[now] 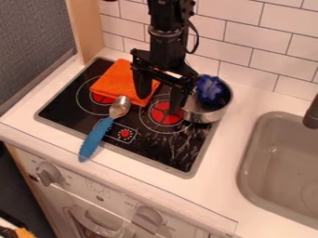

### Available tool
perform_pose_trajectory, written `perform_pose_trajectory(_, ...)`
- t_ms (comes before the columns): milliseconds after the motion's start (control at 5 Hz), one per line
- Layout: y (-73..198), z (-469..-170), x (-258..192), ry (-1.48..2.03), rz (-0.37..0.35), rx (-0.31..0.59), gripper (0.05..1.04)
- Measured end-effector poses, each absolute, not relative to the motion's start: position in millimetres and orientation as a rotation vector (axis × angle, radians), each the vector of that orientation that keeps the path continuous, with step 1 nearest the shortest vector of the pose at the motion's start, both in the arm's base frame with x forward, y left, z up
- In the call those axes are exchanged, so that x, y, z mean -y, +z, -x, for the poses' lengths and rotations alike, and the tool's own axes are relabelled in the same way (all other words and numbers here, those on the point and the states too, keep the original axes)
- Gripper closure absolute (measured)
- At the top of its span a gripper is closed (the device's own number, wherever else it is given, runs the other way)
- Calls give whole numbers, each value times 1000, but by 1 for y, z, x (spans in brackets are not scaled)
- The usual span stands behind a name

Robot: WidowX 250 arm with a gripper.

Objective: Move the blue spoon on top of the orange cloth

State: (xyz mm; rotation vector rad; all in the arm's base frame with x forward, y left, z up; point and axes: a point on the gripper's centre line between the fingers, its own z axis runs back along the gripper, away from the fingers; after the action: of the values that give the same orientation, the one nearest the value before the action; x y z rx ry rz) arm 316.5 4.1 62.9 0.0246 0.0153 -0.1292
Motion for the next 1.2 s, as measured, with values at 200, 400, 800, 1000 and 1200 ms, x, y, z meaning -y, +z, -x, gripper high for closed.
perform_pose_trajectory(200, 52, -313, -4, -135, -24, -41, 83)
perform_pose_trajectory(400, 41, -292, -26, -113, -57, -56, 83)
perform_pose_trajectory(800, 31, -249, -80, 3, -86, -10, 83)
perform_pose_trajectory(1000, 26, -246, -91, 2, -93, -1, 83)
perform_pose_trajectory(1200, 14, -240, -95, 17, -102, -34, 83)
